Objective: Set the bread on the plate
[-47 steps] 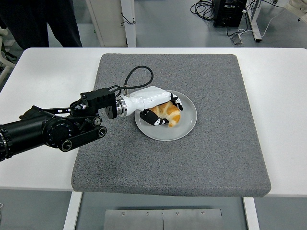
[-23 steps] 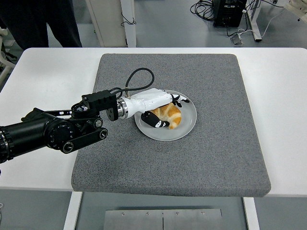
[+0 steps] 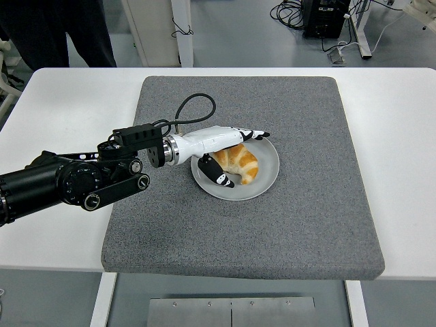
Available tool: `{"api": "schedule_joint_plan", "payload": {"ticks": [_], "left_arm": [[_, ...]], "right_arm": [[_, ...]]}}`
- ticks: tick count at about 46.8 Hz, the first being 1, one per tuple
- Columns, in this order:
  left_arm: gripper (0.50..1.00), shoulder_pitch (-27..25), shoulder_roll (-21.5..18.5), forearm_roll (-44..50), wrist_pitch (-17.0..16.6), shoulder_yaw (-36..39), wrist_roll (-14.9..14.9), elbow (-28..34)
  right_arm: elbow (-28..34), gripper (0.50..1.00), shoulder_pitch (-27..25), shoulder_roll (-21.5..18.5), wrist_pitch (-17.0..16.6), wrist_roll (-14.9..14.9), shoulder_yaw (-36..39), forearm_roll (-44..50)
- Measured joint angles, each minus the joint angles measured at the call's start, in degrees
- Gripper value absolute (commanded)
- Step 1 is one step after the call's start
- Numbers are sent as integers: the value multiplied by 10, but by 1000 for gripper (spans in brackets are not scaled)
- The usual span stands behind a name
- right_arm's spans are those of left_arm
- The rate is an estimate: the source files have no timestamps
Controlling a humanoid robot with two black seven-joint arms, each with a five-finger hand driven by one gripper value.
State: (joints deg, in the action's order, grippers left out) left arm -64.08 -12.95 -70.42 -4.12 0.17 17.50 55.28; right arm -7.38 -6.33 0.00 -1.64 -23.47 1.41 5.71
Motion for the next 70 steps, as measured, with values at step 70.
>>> {"api": "schedule_joint_plan", "payload": {"ticks": [70], "left_arm": [[968,16,-10,546,-33,-212,60,-186]], "right_arm": [[0,1000,0,0,0,0,0,0]]}}
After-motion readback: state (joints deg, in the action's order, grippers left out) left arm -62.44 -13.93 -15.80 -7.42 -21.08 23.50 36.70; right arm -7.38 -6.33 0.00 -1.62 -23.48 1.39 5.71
